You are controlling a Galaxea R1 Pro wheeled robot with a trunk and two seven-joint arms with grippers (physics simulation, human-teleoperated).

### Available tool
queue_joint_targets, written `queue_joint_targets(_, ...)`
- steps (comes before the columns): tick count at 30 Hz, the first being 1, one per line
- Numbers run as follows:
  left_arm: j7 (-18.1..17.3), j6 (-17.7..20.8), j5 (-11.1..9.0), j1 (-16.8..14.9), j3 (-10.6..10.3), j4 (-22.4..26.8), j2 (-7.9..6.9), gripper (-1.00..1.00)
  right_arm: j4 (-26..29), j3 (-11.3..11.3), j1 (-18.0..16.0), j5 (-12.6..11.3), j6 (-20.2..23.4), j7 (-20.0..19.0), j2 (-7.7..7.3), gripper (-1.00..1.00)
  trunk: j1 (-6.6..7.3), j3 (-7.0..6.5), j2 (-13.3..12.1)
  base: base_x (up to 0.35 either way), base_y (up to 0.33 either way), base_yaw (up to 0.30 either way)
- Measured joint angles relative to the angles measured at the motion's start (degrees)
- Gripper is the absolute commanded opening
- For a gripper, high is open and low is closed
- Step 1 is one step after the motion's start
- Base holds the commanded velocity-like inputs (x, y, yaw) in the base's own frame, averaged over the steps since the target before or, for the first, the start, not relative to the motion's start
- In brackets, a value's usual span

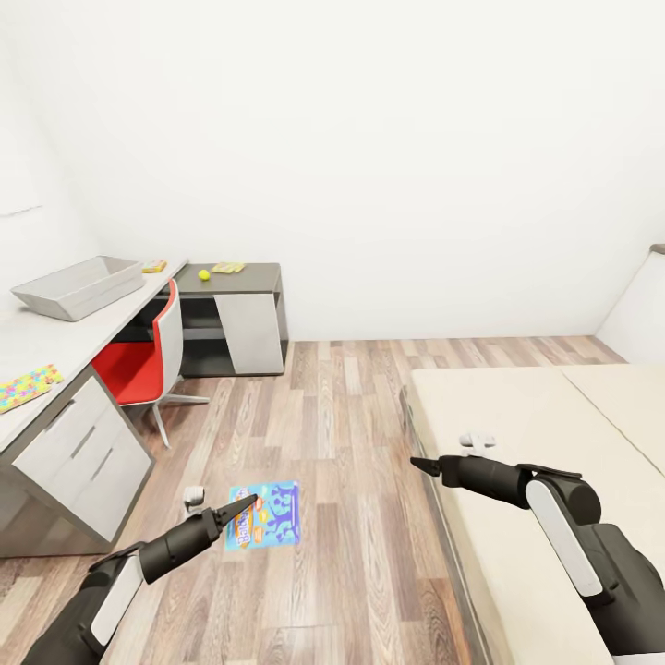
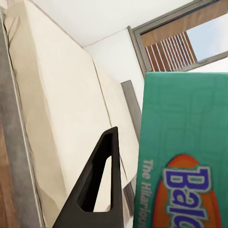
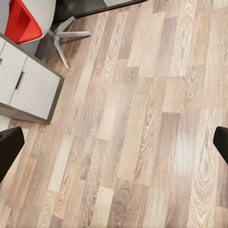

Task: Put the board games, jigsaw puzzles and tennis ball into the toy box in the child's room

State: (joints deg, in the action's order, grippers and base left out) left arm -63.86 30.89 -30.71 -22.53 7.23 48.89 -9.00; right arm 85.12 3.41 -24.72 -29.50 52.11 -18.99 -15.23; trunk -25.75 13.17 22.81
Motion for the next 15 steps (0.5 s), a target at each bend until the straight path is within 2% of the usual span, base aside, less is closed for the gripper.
queue_joint_targets(15, 0.14, 0.25, -1.99, 0.13, 1.83, -0.03, -0.18, -1.0, 0.26, 0.0, -0.01, -0.09, 0.01, 0.15, 0.15, 1.0, 0.0, 0.0, 0.0, 0.0, 0.003, 0.0)
